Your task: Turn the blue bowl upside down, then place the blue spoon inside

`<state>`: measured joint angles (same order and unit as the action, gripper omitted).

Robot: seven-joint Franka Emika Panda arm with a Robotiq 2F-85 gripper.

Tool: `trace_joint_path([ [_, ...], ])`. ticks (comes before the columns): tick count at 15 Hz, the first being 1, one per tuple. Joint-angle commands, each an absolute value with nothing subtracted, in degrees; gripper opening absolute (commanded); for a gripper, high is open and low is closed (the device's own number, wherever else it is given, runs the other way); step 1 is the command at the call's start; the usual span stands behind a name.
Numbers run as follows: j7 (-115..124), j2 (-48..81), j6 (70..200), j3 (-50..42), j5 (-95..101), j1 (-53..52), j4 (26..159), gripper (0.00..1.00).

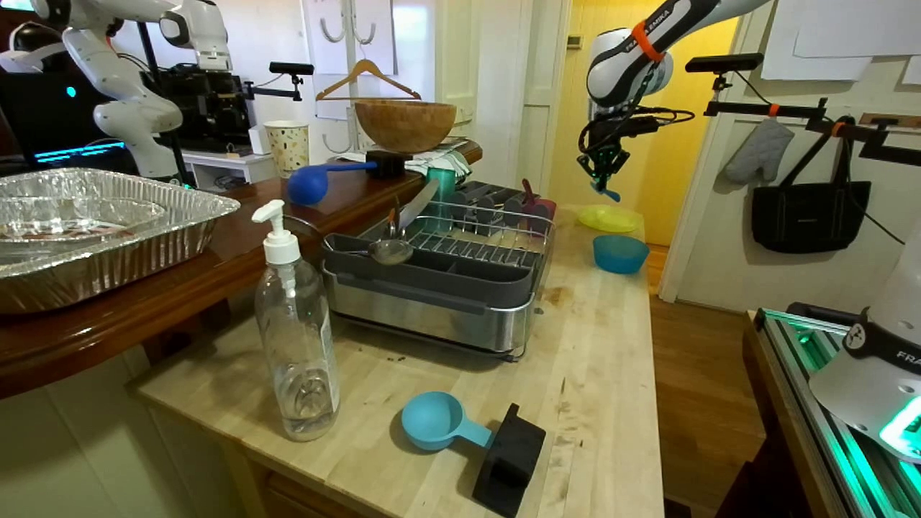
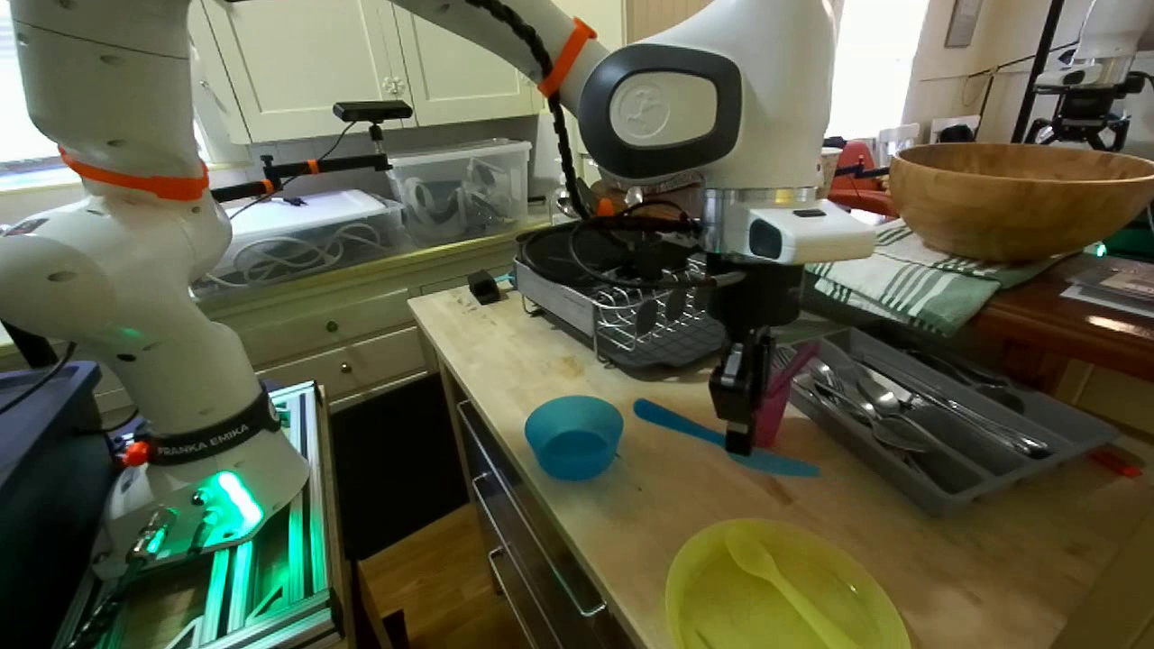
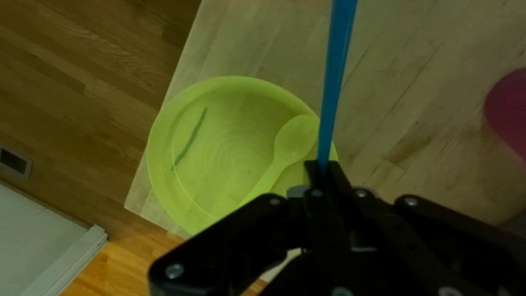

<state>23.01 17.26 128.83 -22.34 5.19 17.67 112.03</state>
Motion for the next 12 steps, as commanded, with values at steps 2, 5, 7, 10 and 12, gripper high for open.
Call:
trace_joint_path([
  [2,27.3,10.9,126.5,-22.7,10.1,14.9,119.1,0.01],
  [5,29.2,8.8,126.7,-22.2,12.6,14.1,121.8,0.01],
  [7,30.6,7.4,127.1,-21.8,14.6,13.6,123.7,0.01],
  [10,32.6,5.9,127.3,-20.9,17.4,12.9,125.9,0.01],
  [12,33.3,4.9,126.7,-20.0,18.9,12.6,127.4,0.01],
])
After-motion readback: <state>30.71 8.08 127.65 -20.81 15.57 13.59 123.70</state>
